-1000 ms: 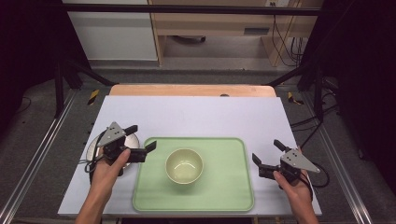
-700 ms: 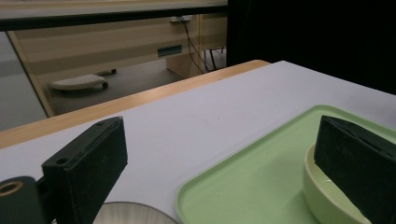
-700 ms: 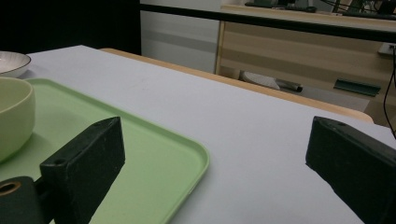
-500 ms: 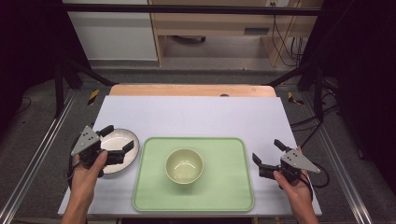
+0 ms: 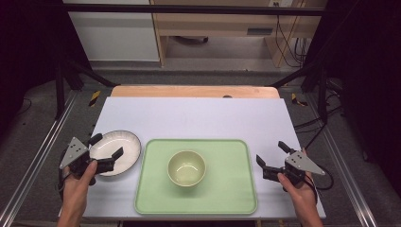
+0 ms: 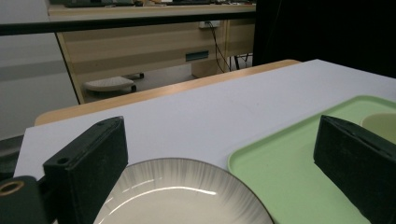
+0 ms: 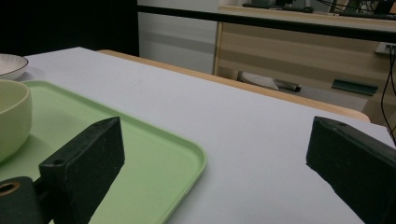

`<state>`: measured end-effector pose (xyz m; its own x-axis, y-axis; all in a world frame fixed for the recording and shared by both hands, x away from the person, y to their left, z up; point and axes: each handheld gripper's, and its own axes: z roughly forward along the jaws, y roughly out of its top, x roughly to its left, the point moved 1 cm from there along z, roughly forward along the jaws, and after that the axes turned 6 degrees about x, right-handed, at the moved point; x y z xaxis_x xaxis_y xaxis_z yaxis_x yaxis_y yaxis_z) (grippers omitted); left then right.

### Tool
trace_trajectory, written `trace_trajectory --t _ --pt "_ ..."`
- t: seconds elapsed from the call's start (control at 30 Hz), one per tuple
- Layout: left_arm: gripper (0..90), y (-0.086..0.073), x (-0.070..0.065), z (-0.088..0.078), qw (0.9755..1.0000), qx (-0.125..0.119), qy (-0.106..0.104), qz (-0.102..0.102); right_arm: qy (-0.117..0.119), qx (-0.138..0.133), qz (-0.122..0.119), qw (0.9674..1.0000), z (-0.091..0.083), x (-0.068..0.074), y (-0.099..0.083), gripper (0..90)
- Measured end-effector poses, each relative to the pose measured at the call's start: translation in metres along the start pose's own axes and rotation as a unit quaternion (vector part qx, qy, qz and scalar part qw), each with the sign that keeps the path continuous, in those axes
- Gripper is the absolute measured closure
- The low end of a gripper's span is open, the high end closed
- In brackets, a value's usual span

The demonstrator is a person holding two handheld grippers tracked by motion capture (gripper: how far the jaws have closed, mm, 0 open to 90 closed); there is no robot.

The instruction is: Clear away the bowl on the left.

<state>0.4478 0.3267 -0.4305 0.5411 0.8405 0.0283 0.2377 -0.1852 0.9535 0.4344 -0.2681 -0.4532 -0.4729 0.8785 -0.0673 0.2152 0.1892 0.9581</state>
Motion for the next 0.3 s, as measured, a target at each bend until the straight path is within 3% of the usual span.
trace_trajectory --t 0.17,0.3 --pt "2.7 -0.0112 0.0011 -0.0045 1.0 -0.001 -0.003 0.008 0.0 0.001 0.004 1.0 -0.0002 0.0001 0.0 4.6" --pt "2.7 -0.0113 0.0026 -0.0071 0.9998 -0.02 -0.006 0.009 0.0 -0.001 0.003 1.0 -0.0003 -0.0009 0.0003 4.5"
